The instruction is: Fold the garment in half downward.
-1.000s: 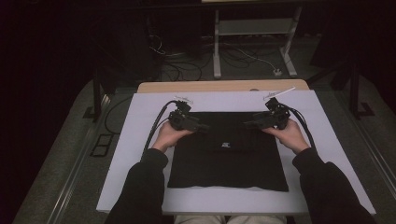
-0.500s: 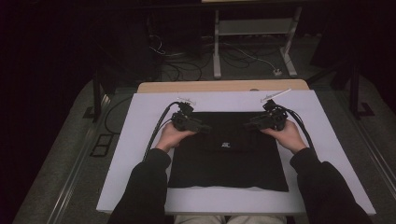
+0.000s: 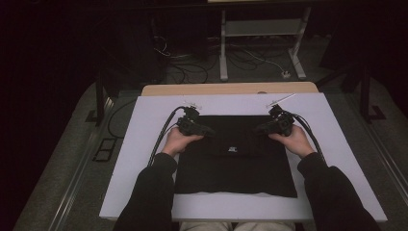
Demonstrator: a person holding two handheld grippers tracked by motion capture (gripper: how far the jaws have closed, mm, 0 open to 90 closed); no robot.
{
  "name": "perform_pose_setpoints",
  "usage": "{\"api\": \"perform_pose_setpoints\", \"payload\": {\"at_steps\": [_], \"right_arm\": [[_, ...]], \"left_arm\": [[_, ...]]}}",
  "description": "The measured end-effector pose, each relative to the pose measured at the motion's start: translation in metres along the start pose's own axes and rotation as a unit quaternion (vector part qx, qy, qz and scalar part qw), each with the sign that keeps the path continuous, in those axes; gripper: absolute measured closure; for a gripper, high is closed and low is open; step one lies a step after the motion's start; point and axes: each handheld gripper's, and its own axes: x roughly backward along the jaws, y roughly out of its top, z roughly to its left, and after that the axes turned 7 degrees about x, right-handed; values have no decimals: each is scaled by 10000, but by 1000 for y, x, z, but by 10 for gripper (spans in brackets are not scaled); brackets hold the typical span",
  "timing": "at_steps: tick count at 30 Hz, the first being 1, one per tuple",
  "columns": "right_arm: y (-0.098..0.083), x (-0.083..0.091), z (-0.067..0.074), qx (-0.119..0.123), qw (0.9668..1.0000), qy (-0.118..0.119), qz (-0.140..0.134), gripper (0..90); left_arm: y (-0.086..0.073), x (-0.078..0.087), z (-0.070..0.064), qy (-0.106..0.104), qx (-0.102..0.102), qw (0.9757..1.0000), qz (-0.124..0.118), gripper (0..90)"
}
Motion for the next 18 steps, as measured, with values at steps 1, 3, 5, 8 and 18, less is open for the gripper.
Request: {"api": "perform_pose_setpoints", "payload": {"at_steps": [1, 3, 5, 8, 18], "right_arm": [[0, -1, 0, -18, 10000, 0, 28, 661], [-1, -3, 0, -64, 9999, 58, 68, 691], [-1, -6, 0, -96, 9999, 13, 127, 712], [-2, -8, 1, -94, 9997, -8, 219, 791], [-8, -1, 3, -134, 9997, 172, 104, 855]], "left_arm": [[0, 0, 0, -17, 4, 10000, 12, 540], [0, -1, -1, -55, -29, 10000, 33, 566], [-1, -1, -2, -53, -90, 9999, 61, 594], [-1, -3, -3, -97, -105, 9998, 140, 624], [-2, -1, -9, -134, -254, 9994, 208, 790]]}}
